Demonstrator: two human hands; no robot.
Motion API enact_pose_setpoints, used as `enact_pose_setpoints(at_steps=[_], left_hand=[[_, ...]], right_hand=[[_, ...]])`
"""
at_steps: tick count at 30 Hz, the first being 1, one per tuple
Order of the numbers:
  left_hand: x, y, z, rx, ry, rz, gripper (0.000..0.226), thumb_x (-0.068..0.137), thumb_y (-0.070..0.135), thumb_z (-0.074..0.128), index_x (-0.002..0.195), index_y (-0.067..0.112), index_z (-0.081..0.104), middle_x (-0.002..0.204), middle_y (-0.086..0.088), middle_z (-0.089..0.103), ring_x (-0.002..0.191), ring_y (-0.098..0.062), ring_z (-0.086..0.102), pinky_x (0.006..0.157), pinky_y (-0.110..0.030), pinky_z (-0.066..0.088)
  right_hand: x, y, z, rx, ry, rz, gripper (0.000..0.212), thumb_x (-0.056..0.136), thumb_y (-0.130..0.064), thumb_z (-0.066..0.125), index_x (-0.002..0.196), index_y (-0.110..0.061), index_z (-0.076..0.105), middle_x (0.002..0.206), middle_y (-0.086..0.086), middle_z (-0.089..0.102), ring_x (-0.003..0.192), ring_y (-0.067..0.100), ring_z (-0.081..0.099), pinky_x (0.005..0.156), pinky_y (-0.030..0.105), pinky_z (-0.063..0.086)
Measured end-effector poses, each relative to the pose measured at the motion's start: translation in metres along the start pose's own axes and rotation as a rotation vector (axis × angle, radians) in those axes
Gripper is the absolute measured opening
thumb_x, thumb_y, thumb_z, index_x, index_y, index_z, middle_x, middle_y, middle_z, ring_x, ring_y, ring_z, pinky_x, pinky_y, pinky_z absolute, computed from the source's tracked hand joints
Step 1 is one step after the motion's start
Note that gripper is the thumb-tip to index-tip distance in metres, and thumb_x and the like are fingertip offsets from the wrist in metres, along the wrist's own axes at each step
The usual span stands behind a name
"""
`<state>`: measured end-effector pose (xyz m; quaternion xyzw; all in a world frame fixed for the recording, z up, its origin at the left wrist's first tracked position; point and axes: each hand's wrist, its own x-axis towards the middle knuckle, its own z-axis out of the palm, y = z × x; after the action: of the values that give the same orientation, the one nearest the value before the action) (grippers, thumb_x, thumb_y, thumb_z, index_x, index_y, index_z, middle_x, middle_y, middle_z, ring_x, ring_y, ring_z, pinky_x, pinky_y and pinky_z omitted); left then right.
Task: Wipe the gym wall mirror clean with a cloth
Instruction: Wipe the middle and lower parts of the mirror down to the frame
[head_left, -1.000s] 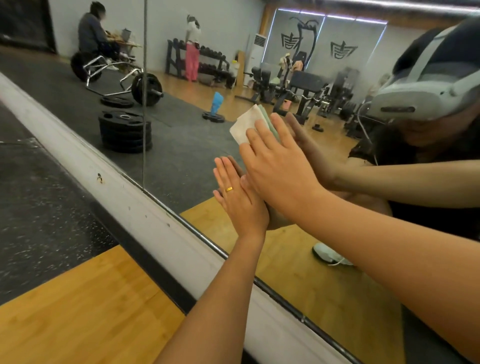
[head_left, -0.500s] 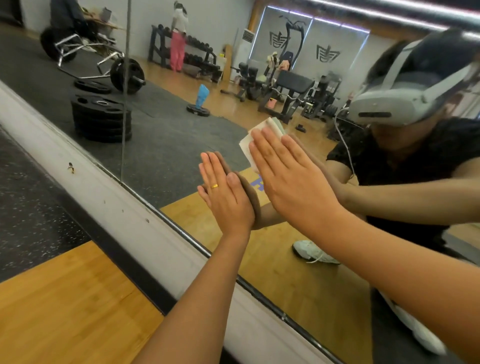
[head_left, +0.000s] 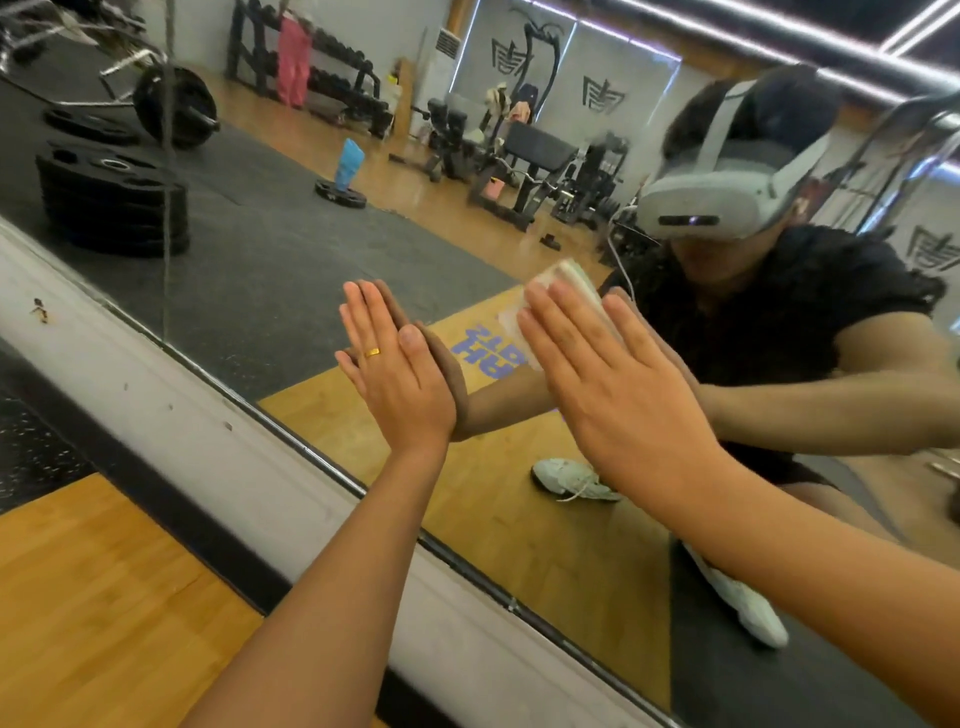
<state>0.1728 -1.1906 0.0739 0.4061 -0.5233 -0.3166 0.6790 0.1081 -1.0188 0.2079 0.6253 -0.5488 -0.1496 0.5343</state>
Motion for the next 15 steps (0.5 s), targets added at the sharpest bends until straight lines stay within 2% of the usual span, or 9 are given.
enact_pose_setpoints(at_steps=[3, 6, 10, 13, 15], left_hand=[[-0.001, 0.001, 0.001, -0.011, -0.004, -0.002, 0.056, 0.111, 0.032, 0.021, 0.166, 0.021, 0.015, 0.174, 0.005, 0.009, 0.16, -0.012, 0.003, 0.127, -0.047, -0.003], [0.001, 0.003, -0.002, -0.019, 0.0, -0.003, 0.056, 0.111, 0.034, 0.02, 0.165, 0.02, 0.016, 0.174, 0.004, 0.01, 0.16, -0.013, 0.003, 0.127, -0.048, -0.002], [0.009, -0.002, -0.005, -0.011, 0.028, 0.012, 0.057, 0.111, 0.035, 0.02, 0.165, 0.019, 0.017, 0.174, 0.003, 0.011, 0.16, -0.013, 0.004, 0.126, -0.045, -0.003], [0.002, -0.001, 0.0, -0.032, 0.011, -0.001, 0.059, 0.11, 0.035, 0.021, 0.166, 0.017, 0.018, 0.174, 0.001, 0.011, 0.16, -0.015, 0.005, 0.125, -0.046, -0.002], [-0.002, 0.0, 0.0, -0.028, 0.007, 0.0, 0.058, 0.11, 0.033, 0.022, 0.165, 0.016, 0.018, 0.174, 0.0, 0.011, 0.16, -0.016, 0.006, 0.124, -0.047, -0.001]], right_hand=[[-0.037, 0.018, -0.008, 0.017, -0.041, -0.012, 0.067, 0.1, -0.021, 0.036, 0.162, -0.002, 0.02, 0.17, 0.016, 0.014, 0.158, 0.03, 0.01, 0.128, 0.043, -0.009], [0.002, 0.004, -0.007, -0.002, -0.065, 0.026, 0.067, 0.101, -0.019, 0.037, 0.162, -0.002, 0.014, 0.171, 0.017, 0.009, 0.159, 0.031, 0.007, 0.127, 0.044, -0.013], [0.038, -0.014, -0.005, -0.027, 0.026, 0.171, 0.065, 0.105, -0.022, 0.035, 0.163, -0.006, 0.008, 0.172, 0.012, 0.008, 0.159, 0.027, 0.006, 0.122, 0.045, -0.017], [-0.03, 0.002, -0.011, -0.012, -0.04, 0.242, 0.067, 0.103, -0.015, 0.04, 0.164, -0.006, 0.013, 0.172, 0.01, 0.01, 0.159, 0.027, 0.009, 0.125, 0.044, -0.015], [-0.08, 0.011, -0.021, 0.035, -0.085, 0.273, 0.066, 0.105, -0.017, 0.043, 0.164, -0.005, 0.015, 0.172, 0.011, 0.01, 0.159, 0.029, 0.01, 0.127, 0.045, -0.013]])
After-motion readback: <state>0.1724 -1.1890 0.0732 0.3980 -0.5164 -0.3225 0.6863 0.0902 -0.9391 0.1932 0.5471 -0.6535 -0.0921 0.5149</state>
